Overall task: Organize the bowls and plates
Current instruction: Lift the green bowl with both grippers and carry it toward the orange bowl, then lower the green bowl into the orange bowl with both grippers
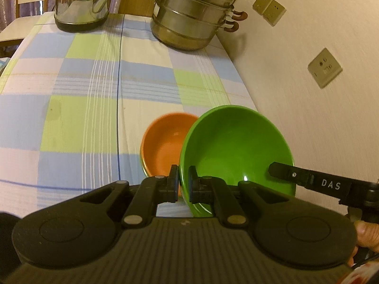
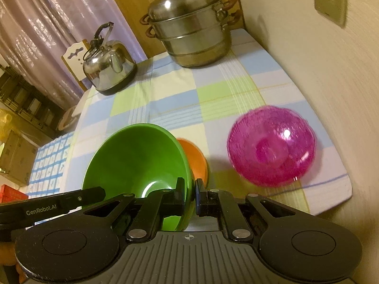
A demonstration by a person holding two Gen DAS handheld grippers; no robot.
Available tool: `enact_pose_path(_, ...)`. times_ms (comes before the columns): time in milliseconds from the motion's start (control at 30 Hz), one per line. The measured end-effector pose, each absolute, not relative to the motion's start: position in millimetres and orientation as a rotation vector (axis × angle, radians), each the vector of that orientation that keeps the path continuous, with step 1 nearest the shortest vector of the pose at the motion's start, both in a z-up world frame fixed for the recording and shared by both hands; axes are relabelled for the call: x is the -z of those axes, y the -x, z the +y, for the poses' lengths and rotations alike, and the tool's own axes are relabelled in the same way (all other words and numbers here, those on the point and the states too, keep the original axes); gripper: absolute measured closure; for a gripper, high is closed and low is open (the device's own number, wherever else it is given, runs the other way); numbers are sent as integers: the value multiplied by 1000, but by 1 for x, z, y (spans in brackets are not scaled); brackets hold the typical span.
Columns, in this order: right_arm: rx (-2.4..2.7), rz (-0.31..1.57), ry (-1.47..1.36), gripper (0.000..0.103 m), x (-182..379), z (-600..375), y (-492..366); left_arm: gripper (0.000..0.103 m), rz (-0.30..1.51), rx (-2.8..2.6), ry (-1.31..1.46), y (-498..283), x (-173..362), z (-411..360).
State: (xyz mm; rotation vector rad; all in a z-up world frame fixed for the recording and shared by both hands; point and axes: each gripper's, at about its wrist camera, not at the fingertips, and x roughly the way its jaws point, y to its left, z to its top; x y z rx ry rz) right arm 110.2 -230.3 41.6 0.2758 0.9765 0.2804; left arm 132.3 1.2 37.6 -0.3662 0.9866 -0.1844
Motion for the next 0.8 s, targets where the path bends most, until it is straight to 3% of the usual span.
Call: enact_pose_path(800,-250,1037,-314,95,7,-235,-32,97,1052,147,391,-61,7,-4)
